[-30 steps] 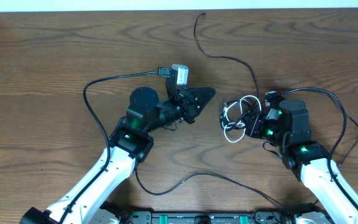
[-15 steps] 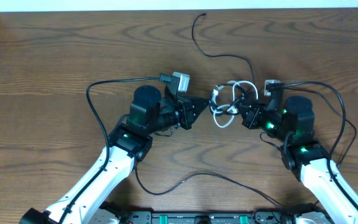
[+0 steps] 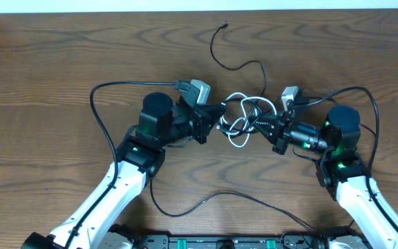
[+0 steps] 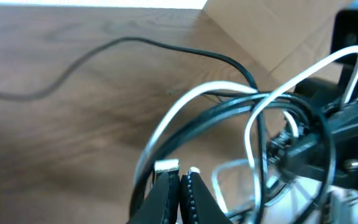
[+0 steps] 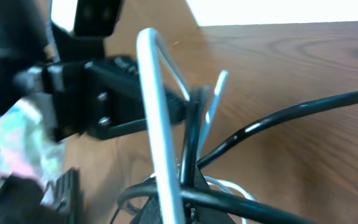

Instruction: Untangle cables

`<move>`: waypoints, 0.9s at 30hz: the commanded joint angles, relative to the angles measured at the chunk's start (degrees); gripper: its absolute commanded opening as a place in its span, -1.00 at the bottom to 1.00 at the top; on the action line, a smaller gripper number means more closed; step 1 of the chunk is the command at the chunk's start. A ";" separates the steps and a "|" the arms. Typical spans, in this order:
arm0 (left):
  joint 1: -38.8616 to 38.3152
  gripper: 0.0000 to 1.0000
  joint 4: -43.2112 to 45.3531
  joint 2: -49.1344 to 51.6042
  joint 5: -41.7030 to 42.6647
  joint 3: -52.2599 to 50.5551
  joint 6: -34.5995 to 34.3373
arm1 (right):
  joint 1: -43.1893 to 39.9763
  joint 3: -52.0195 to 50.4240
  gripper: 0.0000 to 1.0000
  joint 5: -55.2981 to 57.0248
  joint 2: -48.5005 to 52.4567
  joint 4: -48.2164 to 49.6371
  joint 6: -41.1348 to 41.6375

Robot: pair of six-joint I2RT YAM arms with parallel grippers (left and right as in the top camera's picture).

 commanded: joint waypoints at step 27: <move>0.07 -0.85 -2.73 -0.83 1.51 1.05 15.21 | 1.46 0.35 -0.98 -10.34 -0.26 -2.08 -11.54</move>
